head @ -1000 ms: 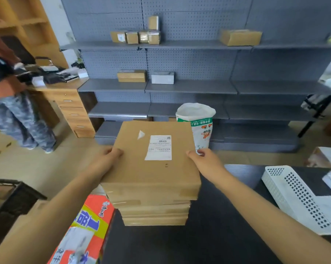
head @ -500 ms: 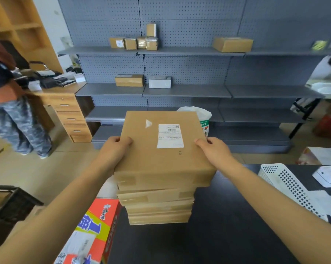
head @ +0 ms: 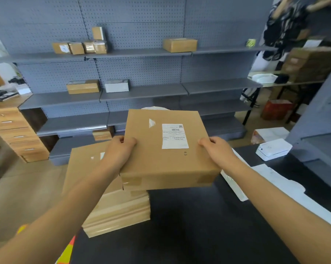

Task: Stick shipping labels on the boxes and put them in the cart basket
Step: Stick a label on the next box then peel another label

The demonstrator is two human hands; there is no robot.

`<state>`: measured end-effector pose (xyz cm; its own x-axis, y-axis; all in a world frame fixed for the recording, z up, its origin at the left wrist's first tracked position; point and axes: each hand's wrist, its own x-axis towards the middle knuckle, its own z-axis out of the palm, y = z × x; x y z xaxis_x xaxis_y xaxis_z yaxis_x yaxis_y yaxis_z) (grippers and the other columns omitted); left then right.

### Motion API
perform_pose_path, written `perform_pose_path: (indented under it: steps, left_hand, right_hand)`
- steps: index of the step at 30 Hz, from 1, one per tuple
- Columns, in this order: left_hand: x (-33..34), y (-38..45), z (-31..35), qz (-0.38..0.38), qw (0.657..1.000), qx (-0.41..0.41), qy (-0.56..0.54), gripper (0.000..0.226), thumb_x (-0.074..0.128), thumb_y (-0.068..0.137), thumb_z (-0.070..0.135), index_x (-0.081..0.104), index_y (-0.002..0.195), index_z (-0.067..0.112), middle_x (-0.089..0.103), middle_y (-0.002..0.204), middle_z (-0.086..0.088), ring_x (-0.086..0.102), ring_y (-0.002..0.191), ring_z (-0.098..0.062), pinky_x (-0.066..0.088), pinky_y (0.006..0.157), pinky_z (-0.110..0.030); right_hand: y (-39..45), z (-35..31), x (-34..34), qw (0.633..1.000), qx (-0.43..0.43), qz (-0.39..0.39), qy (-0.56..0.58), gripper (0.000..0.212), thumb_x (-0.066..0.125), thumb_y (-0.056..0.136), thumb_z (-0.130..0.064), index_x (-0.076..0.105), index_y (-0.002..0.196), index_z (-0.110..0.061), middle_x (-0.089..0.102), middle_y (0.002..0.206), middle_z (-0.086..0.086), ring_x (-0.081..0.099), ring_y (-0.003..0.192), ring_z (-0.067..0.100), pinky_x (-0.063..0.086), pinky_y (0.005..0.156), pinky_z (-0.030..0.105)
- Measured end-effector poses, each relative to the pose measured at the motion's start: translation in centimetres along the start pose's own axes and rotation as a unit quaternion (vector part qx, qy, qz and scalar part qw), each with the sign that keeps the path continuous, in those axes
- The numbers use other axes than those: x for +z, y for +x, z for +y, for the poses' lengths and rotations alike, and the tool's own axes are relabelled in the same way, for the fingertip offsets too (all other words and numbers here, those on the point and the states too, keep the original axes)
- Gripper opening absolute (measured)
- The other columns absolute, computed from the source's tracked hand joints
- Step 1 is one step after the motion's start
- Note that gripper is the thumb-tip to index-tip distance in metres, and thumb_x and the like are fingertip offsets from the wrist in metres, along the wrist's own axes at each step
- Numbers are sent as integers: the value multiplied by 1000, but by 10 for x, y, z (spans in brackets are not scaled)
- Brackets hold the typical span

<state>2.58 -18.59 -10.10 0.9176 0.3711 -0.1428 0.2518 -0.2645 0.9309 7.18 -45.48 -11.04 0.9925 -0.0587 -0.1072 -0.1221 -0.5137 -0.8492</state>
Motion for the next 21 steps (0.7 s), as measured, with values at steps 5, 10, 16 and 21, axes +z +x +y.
perform_pose_path:
  steps: [5, 10, 16, 21]
  left_hand:
    - [67, -2, 10, -4, 1000, -1, 21, 31, 51, 92, 40, 60, 113, 20, 68, 102, -2, 65, 89, -21, 53, 78, -37]
    - [115, -10, 1, 0, 998, -53, 29, 31, 53, 91, 44, 57, 114, 24, 66, 99, 4, 64, 89, -18, 49, 71, -32]
    - [160, -31, -33, -1, 992, -110, 63, 37, 49, 95, 37, 48, 127, 17, 62, 108, 3, 60, 94, -17, 48, 82, -34]
    - [172, -40, -72, -12, 985, -166, 54, 36, 51, 94, 31, 49, 125, 13, 63, 114, -2, 62, 95, -20, 52, 79, -39]
  right_hand:
    - [34, 46, -48, 1000, 4, -20, 12, 39, 49, 92, -44, 50, 124, -21, 54, 101, -6, 52, 81, 8, 40, 66, 27]
    - [58, 83, -83, 997, -17, -79, -2, 35, 52, 94, -42, 48, 122, -22, 53, 106, -7, 53, 82, 6, 40, 63, 22]
    - [70, 135, -81, 988, 19, -152, -28, 37, 55, 91, -41, 46, 122, -22, 54, 110, -6, 54, 93, 14, 42, 76, 32]
    - [68, 179, -61, 976, 55, -208, -13, 30, 59, 87, -37, 57, 112, -22, 64, 106, -7, 59, 88, 6, 42, 62, 23]
